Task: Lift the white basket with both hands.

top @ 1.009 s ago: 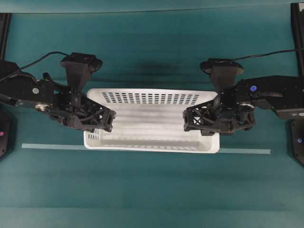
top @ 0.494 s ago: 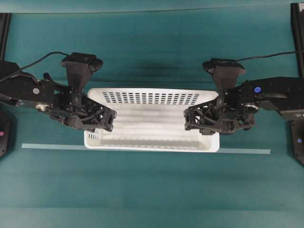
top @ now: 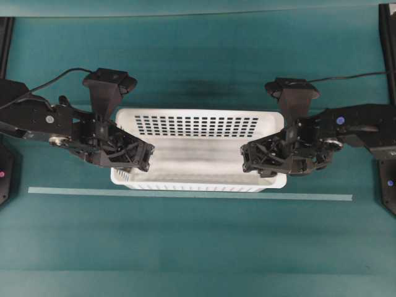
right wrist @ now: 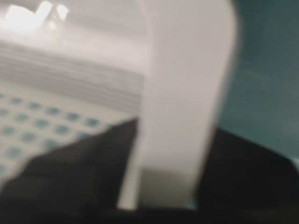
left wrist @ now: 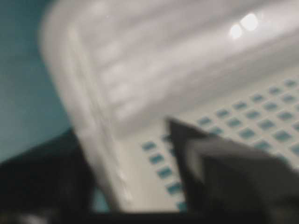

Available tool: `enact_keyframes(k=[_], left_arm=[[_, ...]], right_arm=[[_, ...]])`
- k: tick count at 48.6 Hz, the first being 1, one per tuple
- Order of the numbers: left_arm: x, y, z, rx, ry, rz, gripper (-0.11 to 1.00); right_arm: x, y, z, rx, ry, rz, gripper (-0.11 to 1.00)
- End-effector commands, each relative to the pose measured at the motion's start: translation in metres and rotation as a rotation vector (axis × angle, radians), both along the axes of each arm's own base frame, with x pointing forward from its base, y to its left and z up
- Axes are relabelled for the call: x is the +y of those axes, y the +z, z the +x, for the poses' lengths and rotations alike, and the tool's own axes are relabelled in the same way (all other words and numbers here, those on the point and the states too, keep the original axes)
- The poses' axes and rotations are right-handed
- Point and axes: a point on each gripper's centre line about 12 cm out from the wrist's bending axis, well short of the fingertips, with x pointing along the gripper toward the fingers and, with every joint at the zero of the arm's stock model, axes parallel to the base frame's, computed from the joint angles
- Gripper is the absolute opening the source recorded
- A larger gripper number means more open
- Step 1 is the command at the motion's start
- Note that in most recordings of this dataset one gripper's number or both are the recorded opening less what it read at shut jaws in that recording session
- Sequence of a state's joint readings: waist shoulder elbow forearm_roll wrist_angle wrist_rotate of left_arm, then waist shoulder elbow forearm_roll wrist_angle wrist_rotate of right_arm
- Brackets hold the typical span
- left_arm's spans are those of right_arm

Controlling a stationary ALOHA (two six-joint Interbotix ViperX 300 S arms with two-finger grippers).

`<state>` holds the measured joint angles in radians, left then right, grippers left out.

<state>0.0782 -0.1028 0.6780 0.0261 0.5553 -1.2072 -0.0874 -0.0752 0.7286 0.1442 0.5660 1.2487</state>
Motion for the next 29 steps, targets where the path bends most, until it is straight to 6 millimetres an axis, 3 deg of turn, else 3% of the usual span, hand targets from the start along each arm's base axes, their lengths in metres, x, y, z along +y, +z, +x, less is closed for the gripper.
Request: enact_keyframes(k=[1,6,9,20,29], left_arm=[[0.003,-0.002,0.003,-0.003,0.004,0.003,0.64],[0.003,-0.004,0.003,0.0,0.003,0.004,0.9],[0.003,-0.004,0.002,0.002,0.003,0.004,0.91],[0.004,-0.005,0.001,0.001,0.0,0.006,0.88],[0.006,0.013,-0.007,-0.024,0.009,0.009,0.9]], right_arm=[[-0.005,-0.004,0.002,-0.008,-0.009,-0.01,0.66],[-0.009,-0.004,0.002,-0.015,0.009,-0.027,0.9],[-0.01,-0.004,0.001,-0.012,0.022,-0.032,0.98],[-0.018,-0.003,-0.001,-0.014,0.004,-0.036,0.97],[-0.017,0.013,-0.005,-0.035,-0.001,-0.029,0.97]])
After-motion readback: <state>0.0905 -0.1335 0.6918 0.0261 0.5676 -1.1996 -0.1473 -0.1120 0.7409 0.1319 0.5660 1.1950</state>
